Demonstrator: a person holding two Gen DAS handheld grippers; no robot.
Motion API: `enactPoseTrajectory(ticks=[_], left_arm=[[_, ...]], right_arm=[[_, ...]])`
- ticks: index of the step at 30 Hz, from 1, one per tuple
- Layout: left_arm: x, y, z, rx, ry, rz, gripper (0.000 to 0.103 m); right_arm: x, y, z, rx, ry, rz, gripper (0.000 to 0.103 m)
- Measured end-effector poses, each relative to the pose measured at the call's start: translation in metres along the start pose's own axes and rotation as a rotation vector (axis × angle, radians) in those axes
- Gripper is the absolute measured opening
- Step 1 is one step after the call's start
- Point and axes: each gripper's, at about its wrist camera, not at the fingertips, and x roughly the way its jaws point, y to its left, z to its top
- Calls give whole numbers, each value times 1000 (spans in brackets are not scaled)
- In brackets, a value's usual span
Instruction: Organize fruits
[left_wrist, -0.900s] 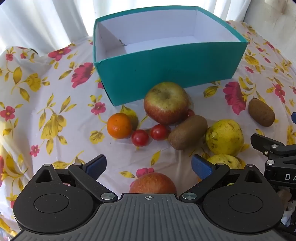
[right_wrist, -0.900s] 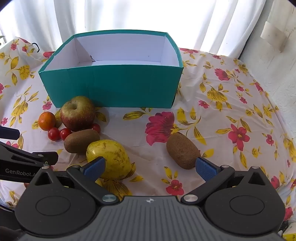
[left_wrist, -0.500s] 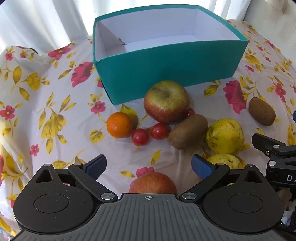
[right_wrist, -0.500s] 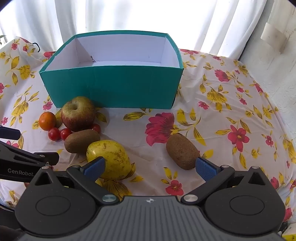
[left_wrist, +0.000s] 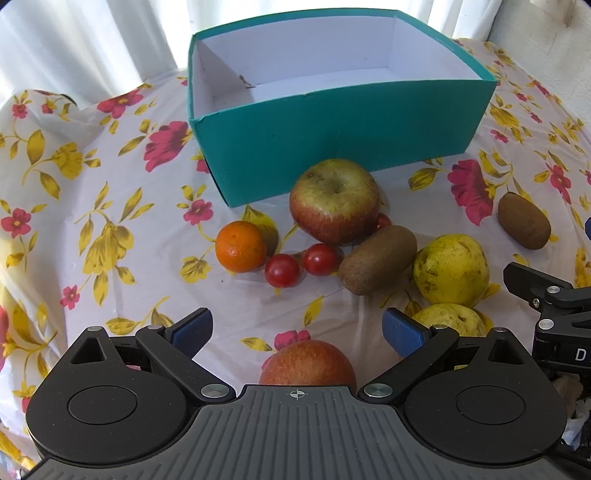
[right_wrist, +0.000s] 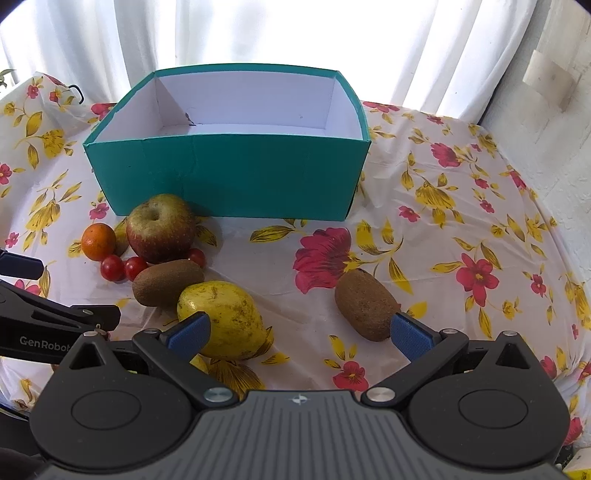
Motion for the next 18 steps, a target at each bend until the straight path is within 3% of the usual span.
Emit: enactPoseTrajectory(ticks=[18], left_arm=[[-1, -1, -1, -13, 12, -11, 101]], right_arm=[[-5, 3, -1, -17, -7, 3, 103]])
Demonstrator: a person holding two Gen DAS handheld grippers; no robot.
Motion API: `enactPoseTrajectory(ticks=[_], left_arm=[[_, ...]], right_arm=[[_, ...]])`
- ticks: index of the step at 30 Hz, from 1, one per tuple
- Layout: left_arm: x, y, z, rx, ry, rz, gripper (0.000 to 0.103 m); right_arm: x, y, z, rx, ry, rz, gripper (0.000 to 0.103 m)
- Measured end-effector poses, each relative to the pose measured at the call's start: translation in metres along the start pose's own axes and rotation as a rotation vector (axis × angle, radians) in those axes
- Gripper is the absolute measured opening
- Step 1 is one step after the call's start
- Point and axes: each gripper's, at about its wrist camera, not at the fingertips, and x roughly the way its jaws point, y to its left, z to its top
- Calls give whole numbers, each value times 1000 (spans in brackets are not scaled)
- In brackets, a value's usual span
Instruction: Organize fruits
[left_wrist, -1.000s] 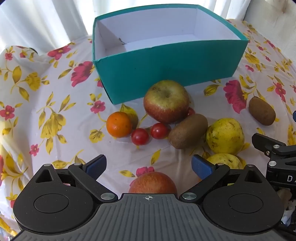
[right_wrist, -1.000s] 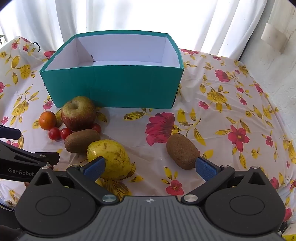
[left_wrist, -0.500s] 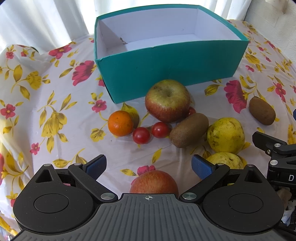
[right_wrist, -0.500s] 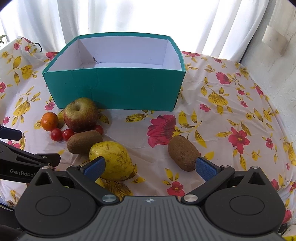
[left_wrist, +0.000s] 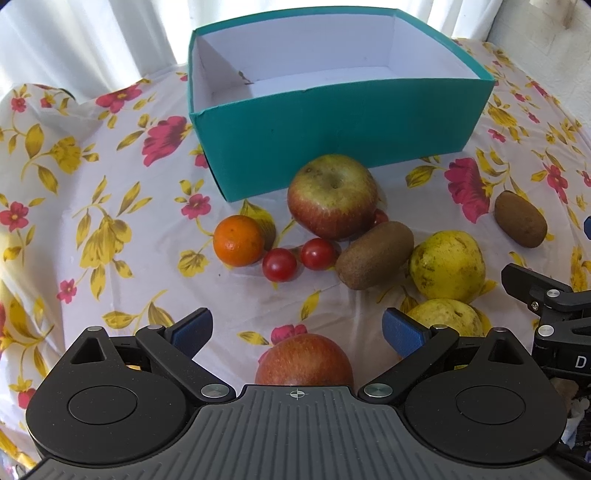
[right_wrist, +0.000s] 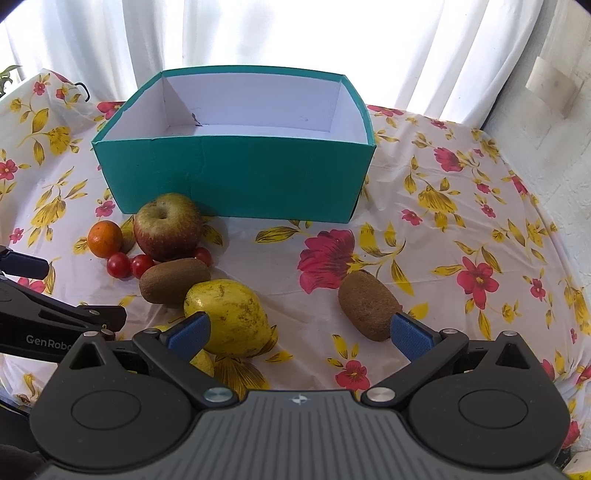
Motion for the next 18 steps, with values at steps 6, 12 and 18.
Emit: enactPoseTrajectory(ticks=[6, 12, 18], left_arm=[[0, 0, 1, 0, 3, -5, 101], [-1, 1, 1, 0, 3, -6, 101], [-1, 0, 1, 0, 4, -10, 101]], right_arm=[[-1, 1, 0, -6, -4, 1, 103], [-3, 2, 1, -7, -8, 6, 103], [-3, 3, 2, -6, -8, 14, 103]])
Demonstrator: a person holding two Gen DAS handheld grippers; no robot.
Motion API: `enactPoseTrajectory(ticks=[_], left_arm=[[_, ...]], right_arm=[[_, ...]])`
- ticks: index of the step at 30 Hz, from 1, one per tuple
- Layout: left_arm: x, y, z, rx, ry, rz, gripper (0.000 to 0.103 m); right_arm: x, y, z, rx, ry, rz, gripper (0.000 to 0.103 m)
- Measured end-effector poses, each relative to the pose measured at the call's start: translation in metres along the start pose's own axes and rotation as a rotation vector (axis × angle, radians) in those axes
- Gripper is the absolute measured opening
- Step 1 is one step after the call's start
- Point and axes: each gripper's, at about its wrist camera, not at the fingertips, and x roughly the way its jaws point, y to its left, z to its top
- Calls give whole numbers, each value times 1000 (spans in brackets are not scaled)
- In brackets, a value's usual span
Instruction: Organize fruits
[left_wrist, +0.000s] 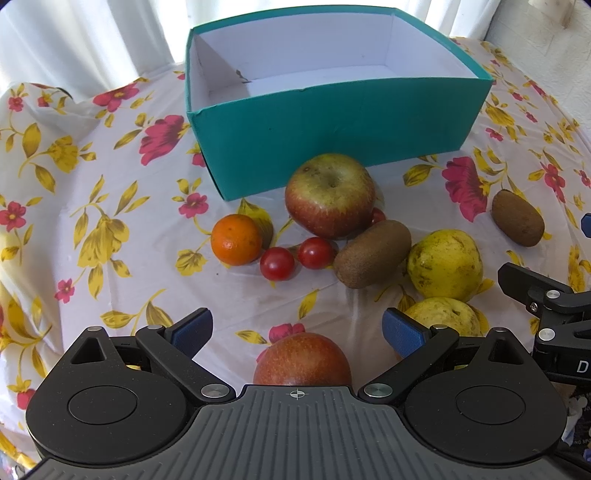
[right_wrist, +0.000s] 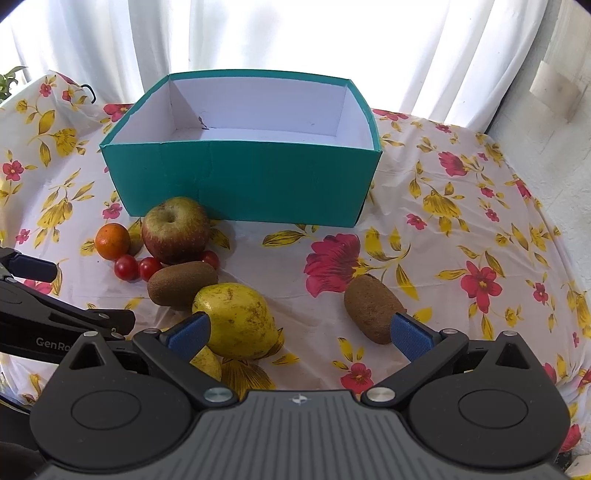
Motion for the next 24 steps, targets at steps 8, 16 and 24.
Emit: enactPoseTrajectory(ticks=[8, 16, 24], left_arm=[[1, -1, 1, 1, 3, -2, 101], [4, 0, 3, 2, 12, -2, 101], [4, 0, 3, 9, 11, -1, 101]], right_arm=[[0, 1, 1, 0, -1, 3, 103], [1, 0, 1, 3, 0, 15, 103], [1, 0, 1, 4, -10, 31, 103]])
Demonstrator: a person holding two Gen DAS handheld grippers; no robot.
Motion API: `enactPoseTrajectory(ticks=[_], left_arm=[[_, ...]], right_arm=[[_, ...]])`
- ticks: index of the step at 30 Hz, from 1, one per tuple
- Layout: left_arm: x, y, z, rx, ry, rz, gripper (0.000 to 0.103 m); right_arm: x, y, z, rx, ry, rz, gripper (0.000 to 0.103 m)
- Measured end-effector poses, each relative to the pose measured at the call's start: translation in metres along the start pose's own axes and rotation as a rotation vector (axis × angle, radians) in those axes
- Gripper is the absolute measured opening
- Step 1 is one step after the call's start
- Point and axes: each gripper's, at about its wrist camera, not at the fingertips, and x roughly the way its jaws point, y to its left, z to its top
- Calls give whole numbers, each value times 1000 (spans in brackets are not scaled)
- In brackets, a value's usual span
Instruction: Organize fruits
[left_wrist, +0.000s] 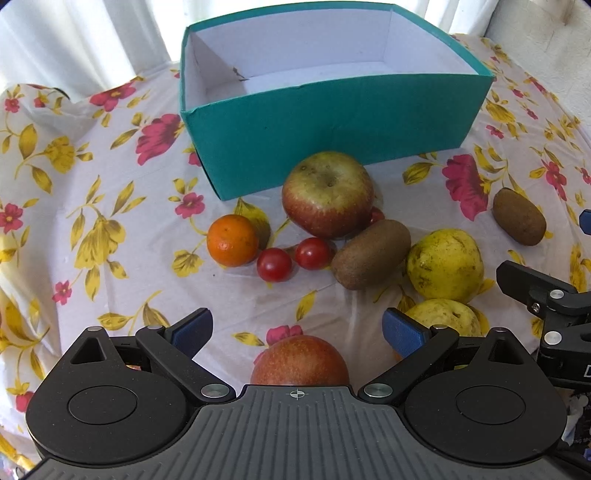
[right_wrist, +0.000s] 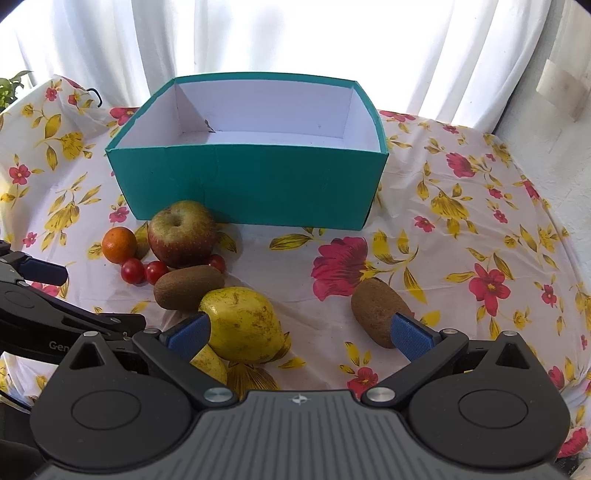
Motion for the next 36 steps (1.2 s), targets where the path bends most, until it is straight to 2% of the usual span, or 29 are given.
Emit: enactPoseTrajectory(ticks=[16, 29, 32, 36], left_arm=[[3, -1, -2, 3, 12, 11, 101], [0, -2, -9, 12, 0, 18, 101], [-7, -1, -13, 20, -42, -5, 101], [-25, 3, -29, 42, -187, -37, 101]], right_arm=[[1, -4, -3, 17, -5, 20, 103], [-8, -14, -9, 59, -51, 58, 103], [-12, -13, -10, 47, -76, 84, 103], [-18, -13, -13, 29, -121, 131, 103]])
